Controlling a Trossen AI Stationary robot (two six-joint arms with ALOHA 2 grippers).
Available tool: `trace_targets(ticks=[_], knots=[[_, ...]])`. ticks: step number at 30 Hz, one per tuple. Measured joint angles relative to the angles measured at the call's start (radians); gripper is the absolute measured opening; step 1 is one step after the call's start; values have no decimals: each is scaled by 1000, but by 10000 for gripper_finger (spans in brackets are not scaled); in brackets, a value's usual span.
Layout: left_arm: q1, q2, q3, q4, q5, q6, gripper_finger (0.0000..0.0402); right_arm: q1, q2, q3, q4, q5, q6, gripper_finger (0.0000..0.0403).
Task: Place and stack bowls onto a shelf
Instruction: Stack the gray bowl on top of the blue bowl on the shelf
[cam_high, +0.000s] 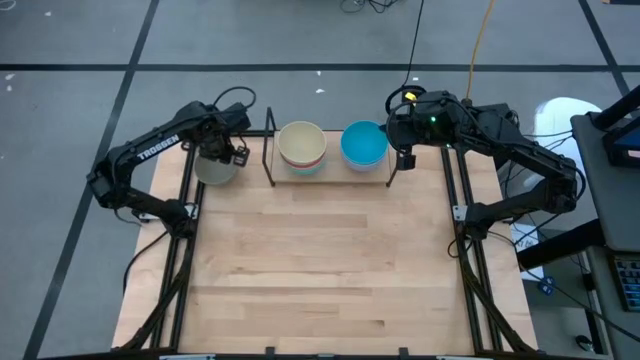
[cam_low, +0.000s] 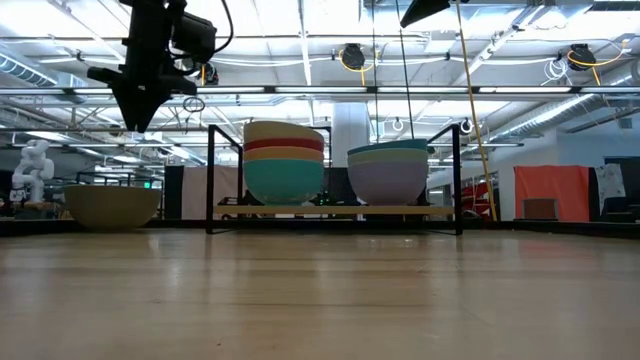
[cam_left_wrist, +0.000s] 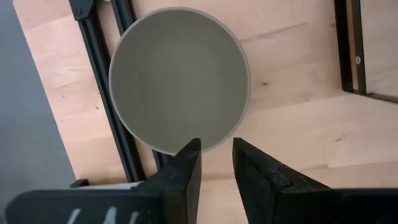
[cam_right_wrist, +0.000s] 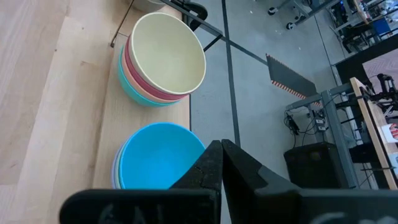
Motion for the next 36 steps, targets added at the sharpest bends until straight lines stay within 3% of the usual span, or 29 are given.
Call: trace_targets(ticks=[4,10,21,36], knots=[[-7,0,0,0,-1,15,99,0,0,0,0,0,0,0],[-8,0,-11,4,-1,-83,99,0,0,0,0,0,0,0],[-10,0,-194,59,8,-130,99,0,0,0,0,0,-47,0],[-61,0,-242,186,61,71,99,0,0,0,8,1,-47,0]])
